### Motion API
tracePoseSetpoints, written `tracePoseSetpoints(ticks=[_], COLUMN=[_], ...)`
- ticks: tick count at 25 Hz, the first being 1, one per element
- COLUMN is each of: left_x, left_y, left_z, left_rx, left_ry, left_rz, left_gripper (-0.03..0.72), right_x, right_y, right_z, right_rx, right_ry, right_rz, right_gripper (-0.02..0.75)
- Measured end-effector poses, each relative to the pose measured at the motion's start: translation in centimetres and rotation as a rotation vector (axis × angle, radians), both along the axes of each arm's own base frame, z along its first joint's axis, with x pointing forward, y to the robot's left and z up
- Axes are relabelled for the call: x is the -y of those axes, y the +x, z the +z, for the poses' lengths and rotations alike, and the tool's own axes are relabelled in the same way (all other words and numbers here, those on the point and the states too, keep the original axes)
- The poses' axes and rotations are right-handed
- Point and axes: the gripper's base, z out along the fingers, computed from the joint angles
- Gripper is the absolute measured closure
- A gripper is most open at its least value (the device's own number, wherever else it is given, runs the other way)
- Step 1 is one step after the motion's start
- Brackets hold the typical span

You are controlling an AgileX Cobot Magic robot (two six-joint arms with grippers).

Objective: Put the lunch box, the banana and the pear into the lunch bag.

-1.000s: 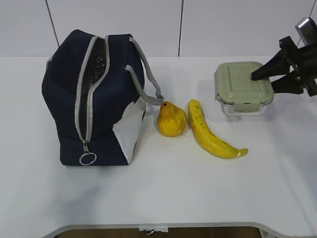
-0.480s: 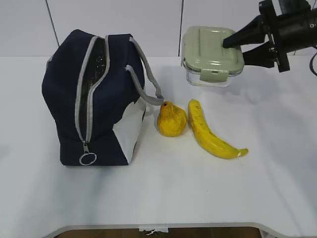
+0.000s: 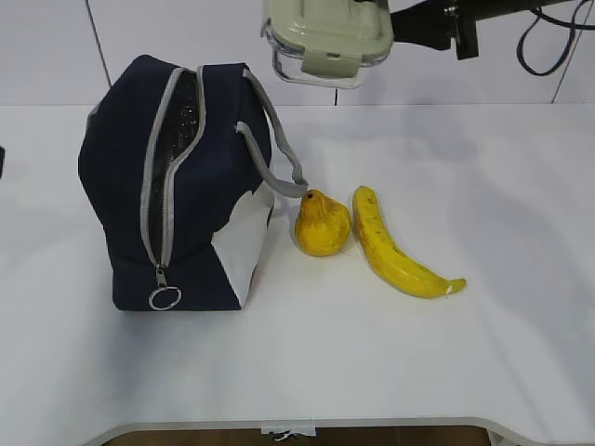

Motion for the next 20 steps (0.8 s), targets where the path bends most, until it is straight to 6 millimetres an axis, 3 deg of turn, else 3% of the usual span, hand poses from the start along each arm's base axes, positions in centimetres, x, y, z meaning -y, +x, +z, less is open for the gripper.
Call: tracePoseSetpoints(ticks=[5, 10, 20], left_x=[0.3, 0.6, 1.9], left_y=[4.5, 7.8, 11.1], left_z=[-0.5, -0.6, -3.6], left_rx=[-0.033, -0.049, -0.151], left_ry=[-0.019, -0.047, -0.043], left_rz=[-0.024, -0.023, -0.106], left_gripper=[0.265, 0.263, 0.288], right_x=[-2.7, -4.7, -8.1], right_y=[-0.5, -0.6, -0.3], right_z=[0.8, 0.8, -0.4], right_rx=[0.027, 0.058, 0.081], right_ry=[0.001, -0.009, -0.023], right_rz=[0.066, 0.058, 0.058], right_gripper=[0.365, 0.365, 0.366])
